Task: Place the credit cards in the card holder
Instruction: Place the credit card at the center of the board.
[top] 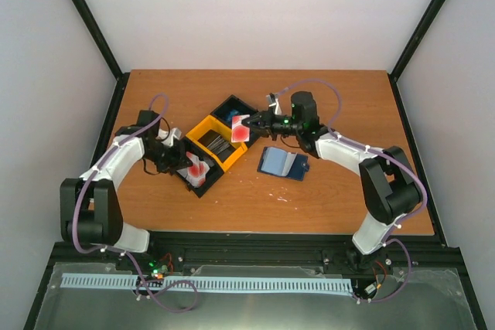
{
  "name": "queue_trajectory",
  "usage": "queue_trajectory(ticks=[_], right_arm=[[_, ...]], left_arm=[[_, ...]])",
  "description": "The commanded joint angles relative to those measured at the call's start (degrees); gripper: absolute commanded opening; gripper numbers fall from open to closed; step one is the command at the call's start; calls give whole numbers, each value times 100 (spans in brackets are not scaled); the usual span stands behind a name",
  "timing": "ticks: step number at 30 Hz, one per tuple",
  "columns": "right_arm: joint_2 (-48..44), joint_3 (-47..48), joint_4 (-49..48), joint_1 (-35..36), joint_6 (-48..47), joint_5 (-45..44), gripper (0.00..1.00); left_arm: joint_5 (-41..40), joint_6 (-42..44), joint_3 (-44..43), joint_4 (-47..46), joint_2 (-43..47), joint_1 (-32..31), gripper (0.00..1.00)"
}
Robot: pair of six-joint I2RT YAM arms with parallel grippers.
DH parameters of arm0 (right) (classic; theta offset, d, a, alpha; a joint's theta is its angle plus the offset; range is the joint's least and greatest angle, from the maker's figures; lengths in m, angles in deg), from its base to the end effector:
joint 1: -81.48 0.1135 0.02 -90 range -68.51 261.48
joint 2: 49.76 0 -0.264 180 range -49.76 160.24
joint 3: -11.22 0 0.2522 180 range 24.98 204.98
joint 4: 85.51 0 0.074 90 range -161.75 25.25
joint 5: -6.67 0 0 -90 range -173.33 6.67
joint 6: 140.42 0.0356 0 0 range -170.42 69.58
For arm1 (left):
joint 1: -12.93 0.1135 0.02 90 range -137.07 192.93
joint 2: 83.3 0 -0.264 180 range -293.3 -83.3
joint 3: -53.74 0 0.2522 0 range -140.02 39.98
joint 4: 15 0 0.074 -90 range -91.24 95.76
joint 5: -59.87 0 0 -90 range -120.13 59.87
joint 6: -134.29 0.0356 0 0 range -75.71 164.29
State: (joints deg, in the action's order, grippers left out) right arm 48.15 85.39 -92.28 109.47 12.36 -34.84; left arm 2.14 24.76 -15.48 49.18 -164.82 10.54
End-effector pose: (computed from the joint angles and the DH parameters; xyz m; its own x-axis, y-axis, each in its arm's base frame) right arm 0.3235 0.2021 0.2450 -0.9569 0.1588 -0.2431 -0.2024 0.2357 0.9505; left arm 0.2508 -0.0295 0.2197 -0.9690 -0.2425 -0.0468 -0.1740 0.8049 -0.5674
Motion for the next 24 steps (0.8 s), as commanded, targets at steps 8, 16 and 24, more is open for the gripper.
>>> queue_trajectory(ticks=[8,16,24], right_arm=[[-349,-229,-42,1,-89,-147,3],[-380,-54,472,5,-540,-158,3],[-531,451,2982,-181,-2249,-1155,3]], left_arm=[[68,239,-44,-540,-622,-76,7],[-802,81,-367,-81,-636,-86,26],[-698,-414,-1150,-85,-203,-241,45]])
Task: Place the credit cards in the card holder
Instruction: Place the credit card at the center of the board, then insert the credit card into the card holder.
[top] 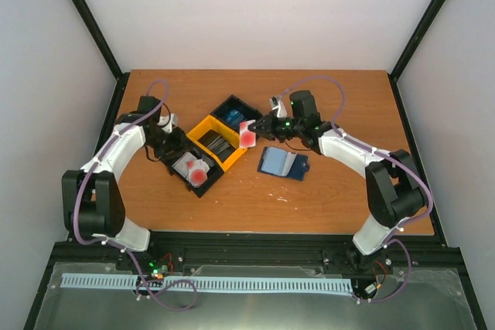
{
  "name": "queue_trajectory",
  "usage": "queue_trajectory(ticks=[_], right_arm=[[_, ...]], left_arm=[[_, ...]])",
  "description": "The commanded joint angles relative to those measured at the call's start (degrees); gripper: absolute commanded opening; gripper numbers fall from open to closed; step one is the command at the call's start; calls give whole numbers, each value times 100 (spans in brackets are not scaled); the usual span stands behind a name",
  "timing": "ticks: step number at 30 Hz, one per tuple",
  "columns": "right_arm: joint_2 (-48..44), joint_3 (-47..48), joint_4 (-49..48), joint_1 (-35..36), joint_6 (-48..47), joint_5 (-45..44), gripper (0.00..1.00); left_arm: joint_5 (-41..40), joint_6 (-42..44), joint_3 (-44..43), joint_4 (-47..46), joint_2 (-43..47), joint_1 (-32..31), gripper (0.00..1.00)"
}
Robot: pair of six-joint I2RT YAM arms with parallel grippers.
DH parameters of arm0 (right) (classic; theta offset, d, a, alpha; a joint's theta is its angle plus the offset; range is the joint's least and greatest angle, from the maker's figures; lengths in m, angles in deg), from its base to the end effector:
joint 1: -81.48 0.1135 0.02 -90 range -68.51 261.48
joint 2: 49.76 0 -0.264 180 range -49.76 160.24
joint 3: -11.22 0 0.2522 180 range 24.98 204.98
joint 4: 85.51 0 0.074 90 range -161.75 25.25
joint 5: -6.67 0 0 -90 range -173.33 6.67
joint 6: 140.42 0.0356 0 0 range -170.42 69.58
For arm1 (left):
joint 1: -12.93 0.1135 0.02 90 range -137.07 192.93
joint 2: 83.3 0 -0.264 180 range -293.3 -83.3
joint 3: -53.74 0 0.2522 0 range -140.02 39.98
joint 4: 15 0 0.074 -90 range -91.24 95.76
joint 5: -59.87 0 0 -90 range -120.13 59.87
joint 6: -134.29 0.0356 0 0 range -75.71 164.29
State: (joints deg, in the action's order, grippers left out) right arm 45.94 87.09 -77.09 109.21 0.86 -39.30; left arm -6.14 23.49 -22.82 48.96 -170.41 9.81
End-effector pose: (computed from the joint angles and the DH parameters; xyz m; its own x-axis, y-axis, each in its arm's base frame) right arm 0.3171 0.1946 0.2435 -0.9459 0.1365 -0.2943 -0.2214 0.3917 0.8931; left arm 0.2819 -0.0299 0.2283 -0.9557 -0.2728 -0.1105 -0.1939 0.8659 -0.4611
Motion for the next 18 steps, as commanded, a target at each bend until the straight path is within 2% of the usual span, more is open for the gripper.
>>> queue_trajectory(ticks=[1,7,12,14,18], right_arm=[[-366,251,1621,-212,-1227,-831,3],[-971,-461,1900,-782,-1309,-1104,3],[-1543,-1170,2095,-1212,-1401,-1253,3],[-1688,-1506,2037,-1300,-1407,-1338,3],[-1675,-1883,1659,-1370,-1242,-1415,3]], left_arm=[[154,-365,-491,-165,397,-336,48],[303,-959,-1044,-985,12,-1641,66],[236,-1040,-1542,-1370,-877,-2462,76],[209,-949,-1695,-1437,-1281,-2730,75],[208,-674,-1925,-1657,-1875,-3146,64]])
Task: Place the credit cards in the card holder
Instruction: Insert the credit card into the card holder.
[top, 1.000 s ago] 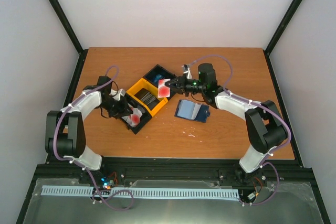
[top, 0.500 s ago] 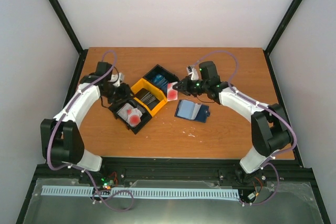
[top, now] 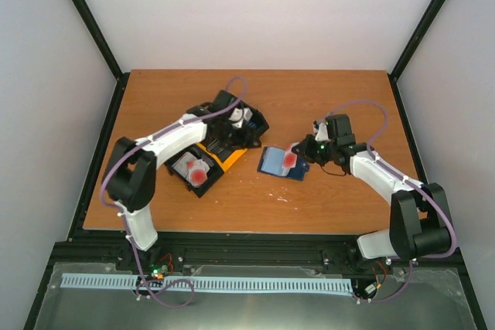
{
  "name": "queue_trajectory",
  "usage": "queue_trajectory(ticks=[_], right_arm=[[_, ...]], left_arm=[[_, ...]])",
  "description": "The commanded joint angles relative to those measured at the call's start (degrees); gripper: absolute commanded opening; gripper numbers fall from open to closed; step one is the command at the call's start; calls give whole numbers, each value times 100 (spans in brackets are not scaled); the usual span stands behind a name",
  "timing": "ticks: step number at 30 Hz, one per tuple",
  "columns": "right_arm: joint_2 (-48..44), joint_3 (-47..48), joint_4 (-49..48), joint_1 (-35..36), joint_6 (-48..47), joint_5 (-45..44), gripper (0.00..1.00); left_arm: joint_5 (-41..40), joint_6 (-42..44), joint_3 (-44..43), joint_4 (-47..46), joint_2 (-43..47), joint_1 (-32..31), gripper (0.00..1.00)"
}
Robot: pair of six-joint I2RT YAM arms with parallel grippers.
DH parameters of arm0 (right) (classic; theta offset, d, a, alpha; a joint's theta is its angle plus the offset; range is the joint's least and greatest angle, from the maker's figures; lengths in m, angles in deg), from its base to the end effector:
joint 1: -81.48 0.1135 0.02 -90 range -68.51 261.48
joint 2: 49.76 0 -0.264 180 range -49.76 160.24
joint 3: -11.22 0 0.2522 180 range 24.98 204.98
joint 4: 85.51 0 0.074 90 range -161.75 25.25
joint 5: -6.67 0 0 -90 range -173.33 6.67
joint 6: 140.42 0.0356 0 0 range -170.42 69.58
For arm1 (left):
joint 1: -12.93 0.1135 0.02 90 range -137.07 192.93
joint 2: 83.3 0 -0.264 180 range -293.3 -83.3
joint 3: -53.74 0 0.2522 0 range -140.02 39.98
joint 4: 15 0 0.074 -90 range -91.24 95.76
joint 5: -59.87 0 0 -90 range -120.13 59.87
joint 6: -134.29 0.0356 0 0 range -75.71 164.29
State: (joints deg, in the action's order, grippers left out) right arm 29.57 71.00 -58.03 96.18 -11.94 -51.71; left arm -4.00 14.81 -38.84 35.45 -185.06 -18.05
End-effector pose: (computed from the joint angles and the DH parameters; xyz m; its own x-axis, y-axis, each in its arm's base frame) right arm 0.2660 0.0891 0.2122 -0.9036 0.3107 -0.2949 0.0006 0.6893 0.7244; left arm 0.3146 -0.2072 0.2403 -0.9653 0.0642 -0.2531 0.2045 0.7888 -0.5796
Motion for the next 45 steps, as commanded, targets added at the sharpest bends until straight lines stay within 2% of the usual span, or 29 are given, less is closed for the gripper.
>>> queue_trajectory(ticks=[1,4,8,21,26,34,42,45], right_arm=[[9,-360,-404,-68,82,-98,3],[158,-543,-750,-72,147,-21,3],[426,-862,-1347,-70,305,-31,3],[1306,-1336,-3110,-365,872,358,3],[1463,-1434,-3344,-362,854,347,3],[1736,-1603,-4069,-364,1143,741,3],[2005,-1619,-4603,-362,1517,1042,3],[2022,-1599,-4536,-362,1497,1032,3]], left_arm=[[-15,271,-383,-315,-522,-424,61],[-232,540,-414,-400,-759,-495,50],[-434,770,-193,-696,-948,-509,41],[-635,1270,-282,-885,-1615,-523,33],[-669,1348,-258,-851,-1727,-525,33],[-748,1353,-252,-806,-1826,-612,21],[-1093,1316,-308,-680,-1897,-726,17],[-1197,1300,-299,-645,-1905,-734,15]])
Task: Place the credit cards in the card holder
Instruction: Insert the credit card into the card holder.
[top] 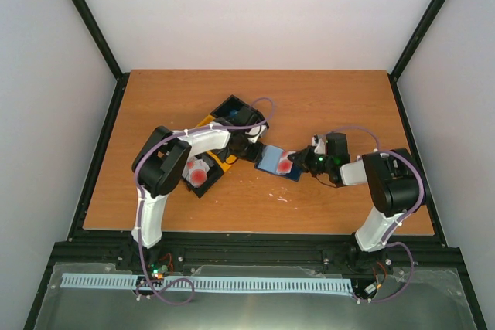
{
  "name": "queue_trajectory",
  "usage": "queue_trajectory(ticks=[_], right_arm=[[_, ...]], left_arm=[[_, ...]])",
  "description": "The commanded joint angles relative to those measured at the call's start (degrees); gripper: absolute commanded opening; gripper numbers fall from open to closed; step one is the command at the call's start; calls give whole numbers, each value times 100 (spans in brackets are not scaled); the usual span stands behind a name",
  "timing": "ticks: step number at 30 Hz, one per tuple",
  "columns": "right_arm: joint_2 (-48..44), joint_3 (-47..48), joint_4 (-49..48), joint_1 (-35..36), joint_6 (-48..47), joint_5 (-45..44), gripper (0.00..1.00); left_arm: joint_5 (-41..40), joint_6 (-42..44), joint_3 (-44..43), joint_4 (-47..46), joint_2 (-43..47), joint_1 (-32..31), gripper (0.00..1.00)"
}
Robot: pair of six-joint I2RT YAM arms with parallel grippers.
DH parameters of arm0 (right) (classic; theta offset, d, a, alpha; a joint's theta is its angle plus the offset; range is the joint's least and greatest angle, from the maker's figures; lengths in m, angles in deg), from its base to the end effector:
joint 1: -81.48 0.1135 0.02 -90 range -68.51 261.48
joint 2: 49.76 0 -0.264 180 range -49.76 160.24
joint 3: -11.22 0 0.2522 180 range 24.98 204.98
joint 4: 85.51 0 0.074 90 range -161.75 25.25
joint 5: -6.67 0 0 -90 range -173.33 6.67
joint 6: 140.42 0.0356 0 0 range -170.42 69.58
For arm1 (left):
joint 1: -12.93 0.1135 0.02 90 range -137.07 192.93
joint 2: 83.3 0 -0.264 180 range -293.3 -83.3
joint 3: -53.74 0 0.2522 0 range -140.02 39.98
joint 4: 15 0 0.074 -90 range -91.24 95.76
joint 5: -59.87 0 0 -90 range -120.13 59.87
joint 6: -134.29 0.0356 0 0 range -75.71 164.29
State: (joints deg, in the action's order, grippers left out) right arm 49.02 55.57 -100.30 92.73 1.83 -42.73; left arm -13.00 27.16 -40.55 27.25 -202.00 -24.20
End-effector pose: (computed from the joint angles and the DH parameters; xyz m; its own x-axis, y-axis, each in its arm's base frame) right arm 0.2748 0.0783 0.1048 -0.8888 0.4353 -0.1432 0.1031 0.4945 0.8631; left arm 0.3279 -0.2614 0.1417 -0.8969 0.3260 -0.2990 0.4246 0.8240 -0.3751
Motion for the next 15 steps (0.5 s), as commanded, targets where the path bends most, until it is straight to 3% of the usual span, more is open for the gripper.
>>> queue_trajectory(ticks=[1,6,15], right_arm=[[111,-34,-317,-17,119,157,3],[274,-40,-520,-22,363,170,3],[317,106,-157,-17,-315,-132,3]], left_arm=[[-314,52,-115,174,-215,-120,14],[-325,17,-84,184,-231,-120,12],[-263,8,-119,230,-263,-120,11]])
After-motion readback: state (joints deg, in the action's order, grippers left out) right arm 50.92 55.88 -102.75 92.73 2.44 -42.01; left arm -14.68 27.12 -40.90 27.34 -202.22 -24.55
